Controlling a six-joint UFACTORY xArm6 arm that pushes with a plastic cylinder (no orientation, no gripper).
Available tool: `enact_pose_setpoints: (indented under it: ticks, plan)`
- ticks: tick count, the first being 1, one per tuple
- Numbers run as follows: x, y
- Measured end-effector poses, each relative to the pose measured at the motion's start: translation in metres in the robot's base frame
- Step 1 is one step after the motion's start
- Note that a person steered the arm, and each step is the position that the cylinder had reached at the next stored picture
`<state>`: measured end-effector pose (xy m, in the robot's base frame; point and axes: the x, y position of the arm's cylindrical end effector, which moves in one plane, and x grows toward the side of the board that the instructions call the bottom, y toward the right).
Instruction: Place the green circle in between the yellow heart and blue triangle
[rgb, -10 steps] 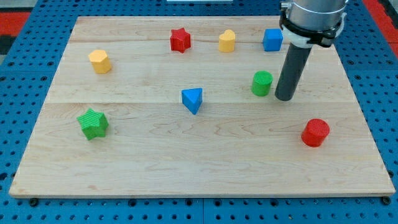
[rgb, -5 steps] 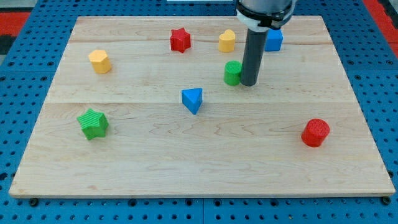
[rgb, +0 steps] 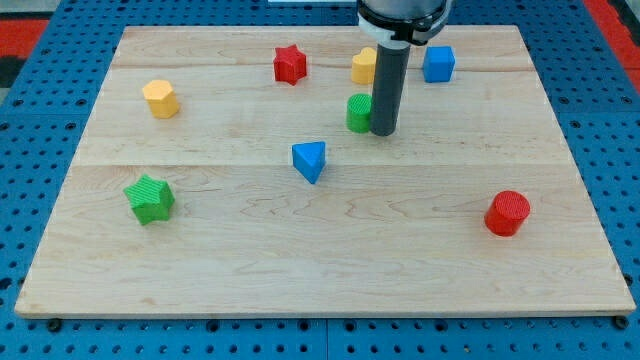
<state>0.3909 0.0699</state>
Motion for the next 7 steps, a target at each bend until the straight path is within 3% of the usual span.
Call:
enact_pose_setpoints:
  ticks: [7]
  plan:
    - [0.0, -0.0126]
